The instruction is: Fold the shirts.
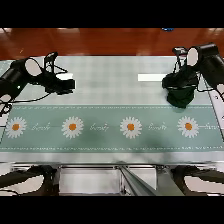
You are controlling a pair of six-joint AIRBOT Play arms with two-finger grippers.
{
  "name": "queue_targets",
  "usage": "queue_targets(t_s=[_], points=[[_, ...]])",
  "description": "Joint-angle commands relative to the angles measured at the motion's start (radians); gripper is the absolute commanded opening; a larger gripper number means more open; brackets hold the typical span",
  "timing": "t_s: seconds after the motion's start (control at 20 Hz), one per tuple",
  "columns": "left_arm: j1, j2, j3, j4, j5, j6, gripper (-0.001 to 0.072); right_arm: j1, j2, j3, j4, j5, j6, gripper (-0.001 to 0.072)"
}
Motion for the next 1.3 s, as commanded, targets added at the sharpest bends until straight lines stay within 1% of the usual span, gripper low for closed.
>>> queue_targets(t_s=[0.0,0.55,0.7,0.8,0.9,0.95,1.0,1.05,1.1,1.15,1.2,1.25], points=[[-0.001,0.0,0.0,0.0,0.0,0.0,0.0018,0.0,-0.001,0.0,0.0,0.0,0.0,0.0025],[-0.001,0.0,0.0,0.0,0.005,0.0,0.0018,0.0,-0.001,0.0,0.003,-0.001,0.001,0.0025],[-0.001,-0.004,0.0,0.0,0.139,0.0,0.0017,0.0,-0.001,0.0,0.004,-0.012,0.001,0.0025],[-0.001,-0.004,0.0,0.0,0.144,0.0,0.0018,0.0,-0.001,0.0,0.005,-0.072,0.001,0.0025],[0.006,-0.007,0.0,0.005,0.237,0.001,0.0019,0.0,0.0,0.0,0.003,-0.169,0.0,0.0025],[0.022,-0.007,0.01,0.008,0.279,0.001,0.0057,0.0,0.0,0.002,-0.013,-0.232,-0.012,0.0037],[0.043,-0.007,0.032,0.011,0.29,0.001,0.0225,0.0,0.0,0.016,-0.058,-0.263,-0.016,0.0176],[0.072,-0.007,0.063,0.021,0.286,0.001,0.0499,0.0,0.0,0.042,-0.125,-0.266,-0.018,0.0419],[0.108,-0.004,0.105,0.036,0.24,0.0,0.0506,0.0,0.002,0.073,-0.218,-0.246,-0.018,0.0414],[0.154,0.005,0.153,0.042,0.163,0.0,0.0506,-0.007,0.017,0.094,-0.318,-0.225,-0.033,0.0413],[0.194,0.029,0.172,0.043,0.125,0.014,0.0506,-0.032,0.043,0.095,-0.383,-0.227,-0.045,0.0414],[0.224,0.069,0.163,0.043,0.122,0.05,0.0506,-0.086,0.07,0.094,-0.379,-0.229,-0.026,0.0413]])
